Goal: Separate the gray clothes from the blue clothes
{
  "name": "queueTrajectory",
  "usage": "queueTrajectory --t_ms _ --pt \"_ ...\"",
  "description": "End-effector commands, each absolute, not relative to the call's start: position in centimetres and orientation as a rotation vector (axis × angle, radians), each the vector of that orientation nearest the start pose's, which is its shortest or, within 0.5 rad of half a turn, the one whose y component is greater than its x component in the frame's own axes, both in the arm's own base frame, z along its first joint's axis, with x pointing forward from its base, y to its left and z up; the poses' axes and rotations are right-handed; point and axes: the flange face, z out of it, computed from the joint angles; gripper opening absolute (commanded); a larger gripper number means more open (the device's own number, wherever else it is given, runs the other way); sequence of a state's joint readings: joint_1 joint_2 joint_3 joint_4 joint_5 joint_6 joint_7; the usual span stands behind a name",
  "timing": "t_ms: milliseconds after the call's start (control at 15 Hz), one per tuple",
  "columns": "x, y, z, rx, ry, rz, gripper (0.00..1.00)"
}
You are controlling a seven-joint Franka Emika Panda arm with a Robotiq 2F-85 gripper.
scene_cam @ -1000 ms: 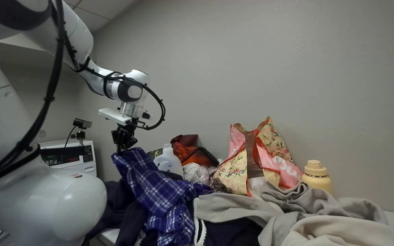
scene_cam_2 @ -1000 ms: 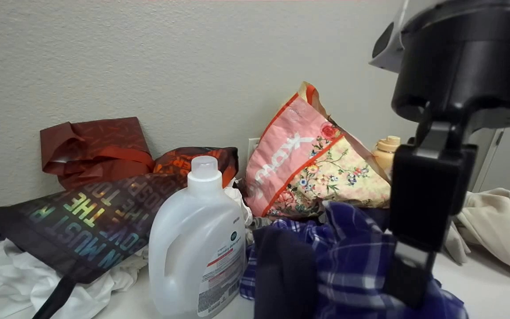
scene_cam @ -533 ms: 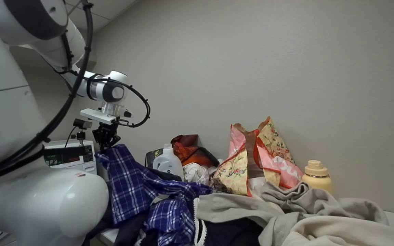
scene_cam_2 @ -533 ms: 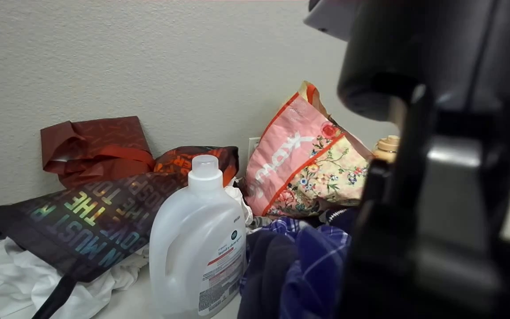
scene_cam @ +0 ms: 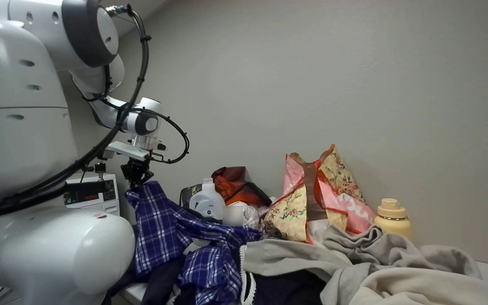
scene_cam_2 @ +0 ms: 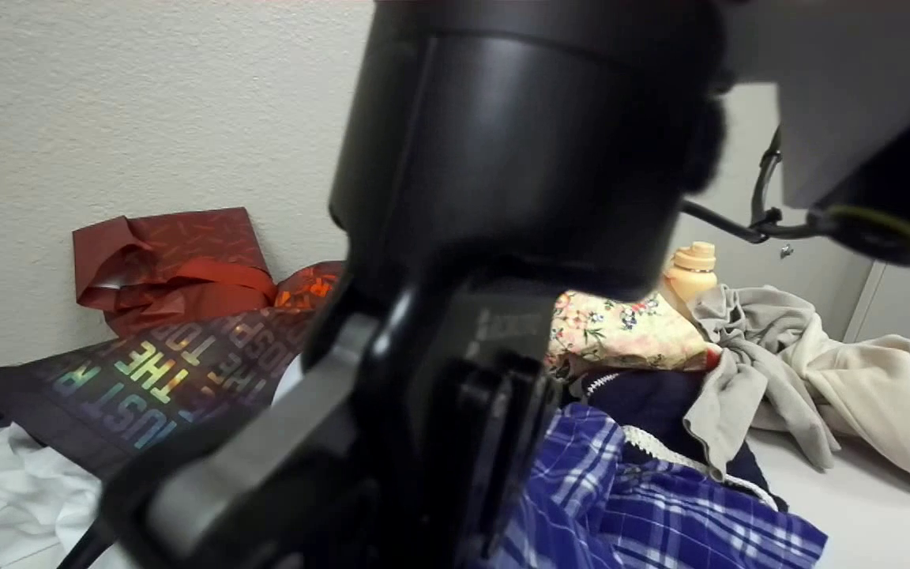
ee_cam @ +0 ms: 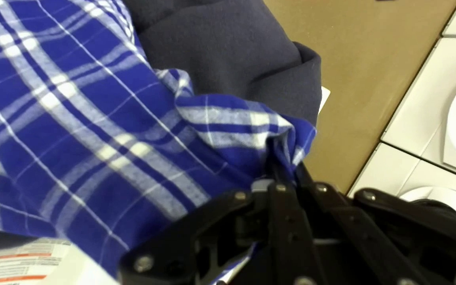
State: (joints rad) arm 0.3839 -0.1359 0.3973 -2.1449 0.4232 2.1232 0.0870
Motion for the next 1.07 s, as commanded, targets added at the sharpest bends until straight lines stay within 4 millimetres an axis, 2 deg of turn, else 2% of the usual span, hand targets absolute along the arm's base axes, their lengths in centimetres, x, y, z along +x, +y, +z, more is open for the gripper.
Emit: queueTrajectory --t_ms 0,200,600,667,800,1000 --pt "37.2 41.2 47.7 -2.714 -0.676 0.027 0.01" --pt "37.3 43.1 48.7 -2.682 -0.710 0.018 0.01" --pt "36.0 46.6 50.8 -2.625 -0.789 0.009 0.01" --pt "36.0 46.7 50.7 -2.629 -0.792 0.010 0.25" --pt "36.5 46.5 50.5 -2.639 -0.790 0.008 0.38" --pt "38.3 45.1 49.7 -2.686 -0.751 0.001 0.61"
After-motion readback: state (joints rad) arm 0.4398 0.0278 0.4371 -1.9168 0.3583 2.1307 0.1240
